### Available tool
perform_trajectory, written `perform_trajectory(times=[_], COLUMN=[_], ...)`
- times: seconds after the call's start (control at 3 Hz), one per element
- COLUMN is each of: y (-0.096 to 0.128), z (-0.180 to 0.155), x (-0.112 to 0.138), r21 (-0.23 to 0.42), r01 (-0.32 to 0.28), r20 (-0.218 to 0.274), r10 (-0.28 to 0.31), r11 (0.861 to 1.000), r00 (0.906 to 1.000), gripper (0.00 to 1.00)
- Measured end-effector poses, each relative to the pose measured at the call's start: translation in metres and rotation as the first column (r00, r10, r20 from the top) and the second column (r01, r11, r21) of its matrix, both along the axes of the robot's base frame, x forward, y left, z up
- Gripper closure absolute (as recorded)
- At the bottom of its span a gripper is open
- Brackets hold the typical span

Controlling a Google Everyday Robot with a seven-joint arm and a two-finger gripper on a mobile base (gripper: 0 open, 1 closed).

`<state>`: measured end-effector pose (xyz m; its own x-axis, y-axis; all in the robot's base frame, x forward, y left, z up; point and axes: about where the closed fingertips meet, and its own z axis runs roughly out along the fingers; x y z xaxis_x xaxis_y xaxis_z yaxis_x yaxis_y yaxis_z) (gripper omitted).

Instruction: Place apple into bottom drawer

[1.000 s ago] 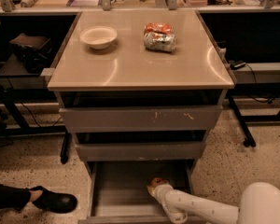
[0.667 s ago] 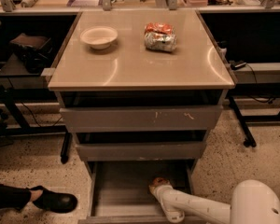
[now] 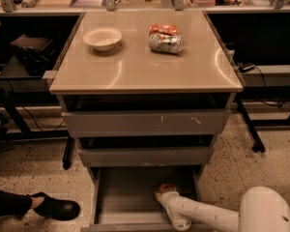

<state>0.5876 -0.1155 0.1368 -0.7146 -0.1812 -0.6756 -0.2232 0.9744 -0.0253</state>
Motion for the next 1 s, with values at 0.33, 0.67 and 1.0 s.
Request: perform_trajectory(times=[0.33, 0.67, 1.0], y=[0.0, 0.0, 0.0], z=[0.0, 0.0, 0.0], x=[0.0, 0.0, 0.0], r21=[0.0, 0.0, 0.0], r01=[0.0, 0.0, 0.0], r20=[0.0, 0.0, 0.0], r10=[0.0, 0.0, 0.0], r11=[1.0, 1.0, 1.0], r00=[1.0, 1.0, 1.0], gripper=[0.58, 0.34, 0.11])
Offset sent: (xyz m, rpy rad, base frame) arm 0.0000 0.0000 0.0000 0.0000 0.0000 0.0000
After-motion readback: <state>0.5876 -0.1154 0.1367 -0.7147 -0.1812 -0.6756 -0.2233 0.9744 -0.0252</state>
